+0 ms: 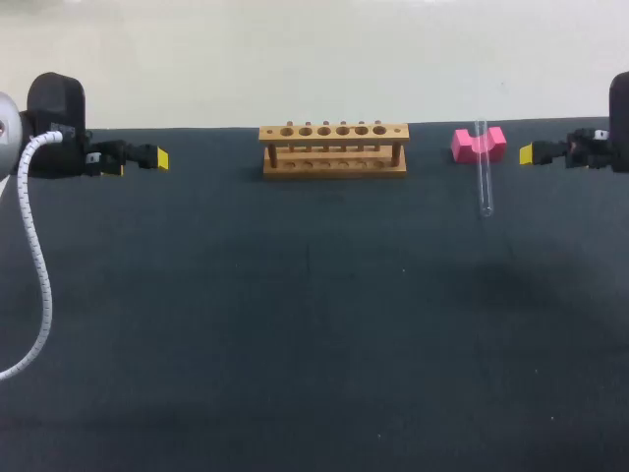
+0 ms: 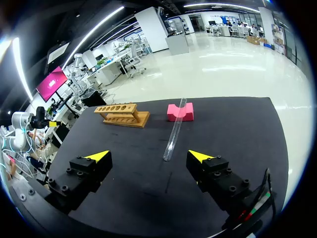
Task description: Grasp the test tube, adjust it, and insert it.
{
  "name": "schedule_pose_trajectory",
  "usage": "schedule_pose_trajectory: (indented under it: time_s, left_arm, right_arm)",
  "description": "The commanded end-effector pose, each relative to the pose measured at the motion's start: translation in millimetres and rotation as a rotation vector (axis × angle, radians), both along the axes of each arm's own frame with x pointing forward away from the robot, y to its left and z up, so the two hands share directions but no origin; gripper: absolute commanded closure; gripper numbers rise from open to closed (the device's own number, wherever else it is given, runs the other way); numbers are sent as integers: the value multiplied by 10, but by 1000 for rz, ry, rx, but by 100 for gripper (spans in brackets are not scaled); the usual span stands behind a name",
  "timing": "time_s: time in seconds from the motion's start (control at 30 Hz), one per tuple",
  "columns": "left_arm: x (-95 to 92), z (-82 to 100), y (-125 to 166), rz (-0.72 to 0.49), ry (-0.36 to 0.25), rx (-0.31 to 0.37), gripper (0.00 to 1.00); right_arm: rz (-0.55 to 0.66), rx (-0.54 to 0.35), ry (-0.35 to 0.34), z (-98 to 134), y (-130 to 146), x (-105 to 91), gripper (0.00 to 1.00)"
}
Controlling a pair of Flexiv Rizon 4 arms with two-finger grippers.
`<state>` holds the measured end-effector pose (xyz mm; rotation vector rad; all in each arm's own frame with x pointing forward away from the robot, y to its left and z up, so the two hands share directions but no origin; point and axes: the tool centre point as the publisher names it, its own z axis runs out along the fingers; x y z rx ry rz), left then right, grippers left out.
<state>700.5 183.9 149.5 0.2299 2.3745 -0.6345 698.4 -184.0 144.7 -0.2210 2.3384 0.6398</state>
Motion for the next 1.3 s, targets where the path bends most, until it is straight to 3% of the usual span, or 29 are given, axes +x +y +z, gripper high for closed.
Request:
schedule_pose_trajectory:
  time_s: [0.03, 0.47, 0.67, 0.7, 0.9, 0.93, 1.3]
  left_arm:
    - [1, 11, -2, 1, 4, 4, 0]
    - [5, 6, -6, -22, 1, -6, 0]
    - [85, -31, -3, -209, -68, -66, 0]
    - [107, -42, 13, -216, -102, -69, 0]
    - [302, -42, 108, -380, -196, -125, 0]
    - [343, -48, 118, -419, -189, -144, 0]
    - [684, -156, 6, -673, -356, -190, 0]
  right_arm:
    - [-5, -7, 1, 8, 10, -11, 0]
    - [-5, -7, 1, 8, 10, -11, 0]
    - [-5, -7, 1, 8, 10, -11, 0]
    - [-5, -7, 1, 8, 10, -11, 0]
    - [-5, -7, 1, 8, 10, -11, 0]
    - [-5, -7, 1, 8, 10, -11, 0]
    - [-5, -7, 1, 8, 10, -11, 0]
